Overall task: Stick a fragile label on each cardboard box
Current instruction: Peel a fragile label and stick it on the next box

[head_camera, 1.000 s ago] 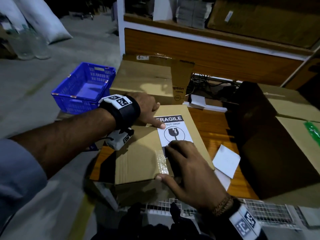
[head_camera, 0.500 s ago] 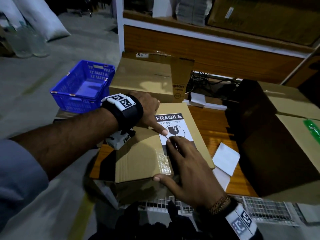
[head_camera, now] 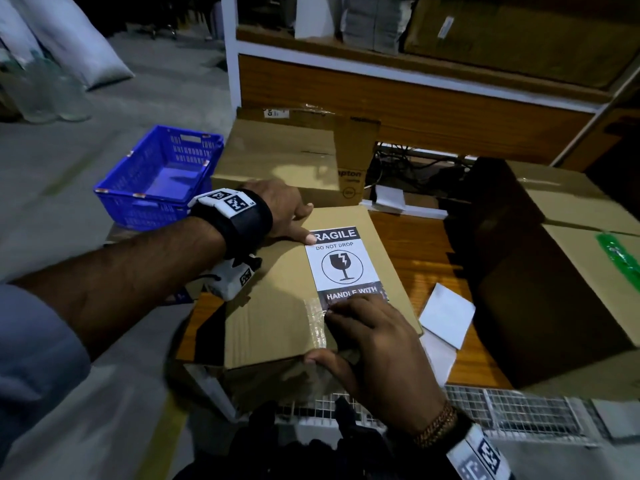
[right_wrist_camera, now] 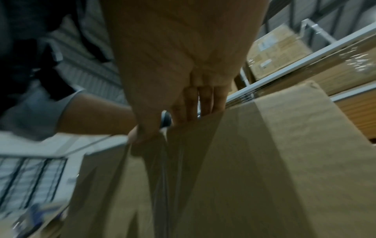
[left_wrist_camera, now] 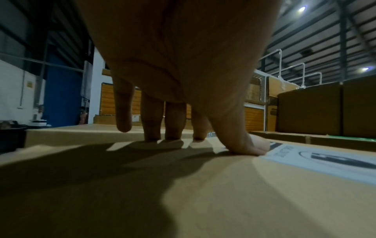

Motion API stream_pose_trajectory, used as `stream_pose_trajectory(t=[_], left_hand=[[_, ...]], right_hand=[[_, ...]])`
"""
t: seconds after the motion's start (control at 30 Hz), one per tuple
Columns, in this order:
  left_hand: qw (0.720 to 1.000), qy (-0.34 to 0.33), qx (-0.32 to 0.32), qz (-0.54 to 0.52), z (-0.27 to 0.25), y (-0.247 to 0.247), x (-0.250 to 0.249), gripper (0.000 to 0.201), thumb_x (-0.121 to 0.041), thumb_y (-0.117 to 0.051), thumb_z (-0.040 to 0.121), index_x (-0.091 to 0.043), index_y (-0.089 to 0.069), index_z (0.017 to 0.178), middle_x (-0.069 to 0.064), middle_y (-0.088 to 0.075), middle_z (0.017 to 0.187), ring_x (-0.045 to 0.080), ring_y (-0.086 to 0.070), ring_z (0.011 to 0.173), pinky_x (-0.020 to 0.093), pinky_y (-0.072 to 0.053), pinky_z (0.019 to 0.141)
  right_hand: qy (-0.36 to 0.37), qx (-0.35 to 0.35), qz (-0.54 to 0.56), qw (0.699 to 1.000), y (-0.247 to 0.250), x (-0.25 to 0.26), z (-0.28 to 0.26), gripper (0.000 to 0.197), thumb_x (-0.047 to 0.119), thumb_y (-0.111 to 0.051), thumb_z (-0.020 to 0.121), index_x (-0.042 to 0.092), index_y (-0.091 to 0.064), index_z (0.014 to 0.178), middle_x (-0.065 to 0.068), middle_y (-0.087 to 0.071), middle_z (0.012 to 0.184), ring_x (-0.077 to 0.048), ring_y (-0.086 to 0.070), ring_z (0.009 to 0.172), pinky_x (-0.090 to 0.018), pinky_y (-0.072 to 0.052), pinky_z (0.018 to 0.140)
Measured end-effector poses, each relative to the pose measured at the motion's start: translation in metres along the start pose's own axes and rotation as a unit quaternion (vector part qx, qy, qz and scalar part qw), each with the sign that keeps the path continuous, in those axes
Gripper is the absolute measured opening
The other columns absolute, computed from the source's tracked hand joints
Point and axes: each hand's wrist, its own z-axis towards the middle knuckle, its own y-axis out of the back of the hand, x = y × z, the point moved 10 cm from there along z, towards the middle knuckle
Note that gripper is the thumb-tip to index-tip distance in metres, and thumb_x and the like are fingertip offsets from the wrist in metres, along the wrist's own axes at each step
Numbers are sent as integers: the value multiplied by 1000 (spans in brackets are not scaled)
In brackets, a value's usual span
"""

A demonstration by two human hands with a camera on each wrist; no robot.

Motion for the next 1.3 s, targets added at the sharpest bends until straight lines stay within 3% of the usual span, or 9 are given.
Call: stream_pose_trajectory(t=[0.1,0.17,0.37,0.53,0.73,0.87,1.07,1.2,1.3], left_hand=[[1000,-11,23,18,-5,-5,-6,108,-97,-46,70,-39,-30,159,2,-68,121,27,-62,109,40,-53,88],[999,-13,37,33,-7,-8,-10,124,-102,-43,63,-33,-19,163,3,-66,128,26,-62,109,40,-55,89],[998,-11,41,40,-12,-5,-14,126,-103,-42,61,-34,-18,163,3,-61,138,28,-59,118,43,-54,94],[999,-10,42,32,-14,-4,-14,123,-102,-44,63,-36,-18,163,2,-60,139,29,-59,119,43,-53,94],[999,-12,36,30,-16,-1,-16,123,-103,-42,61,-35,-22,162,2,-62,135,29,-60,117,43,-53,94],[999,-9,38,27,-17,0,-15,123,-104,-41,61,-35,-22,162,2,-63,135,28,-61,117,42,-52,94],[998,-2,51,22,-19,-2,-16,122,-102,-41,64,-35,-16,163,2,-60,139,28,-60,117,40,-52,92],[999,0,50,16,-19,1,-16,123,-102,-43,64,-35,-17,163,4,-60,139,28,-60,117,40,-51,92],[999,-1,47,15,-21,-1,-17,124,-104,-40,61,-37,-16,163,3,-61,138,27,-61,116,41,-52,92]], right_hand=[[-24,45,8,999,-6,-4,4,69,73,-57,92,21,-58,138,2,-56,132,-18,-51,119,-35,-49,98],[-35,70,-1,997,-9,-8,7,77,78,-56,88,26,-48,145,4,-48,136,-17,-44,122,-34,-45,100],[-47,108,-9,993,-13,-17,25,85,91,-61,69,31,-52,128,7,-43,121,-15,-40,110,-40,-45,95],[-23,89,16,996,-6,-9,10,69,81,-64,78,28,-58,123,7,-50,120,-15,-45,107,-38,-47,89],[-48,51,94,993,12,-19,-1,71,79,-69,78,24,-61,122,11,-52,125,-9,-48,117,-33,-51,92],[-49,59,53,996,8,-18,8,78,81,-64,80,20,-60,127,6,-52,124,-12,-47,115,-34,-51,93],[-71,79,16,994,15,-24,9,71,87,-50,81,22,-64,107,9,-56,111,-9,-49,100,-30,-53,81],[-85,54,10,995,15,-31,24,79,88,-52,80,21,-62,121,7,-53,120,-10,-47,110,-30,-54,88],[-86,66,-6,994,9,-32,23,77,87,-49,81,21,-61,119,5,-54,120,-11,-47,108,-33,-55,85]])
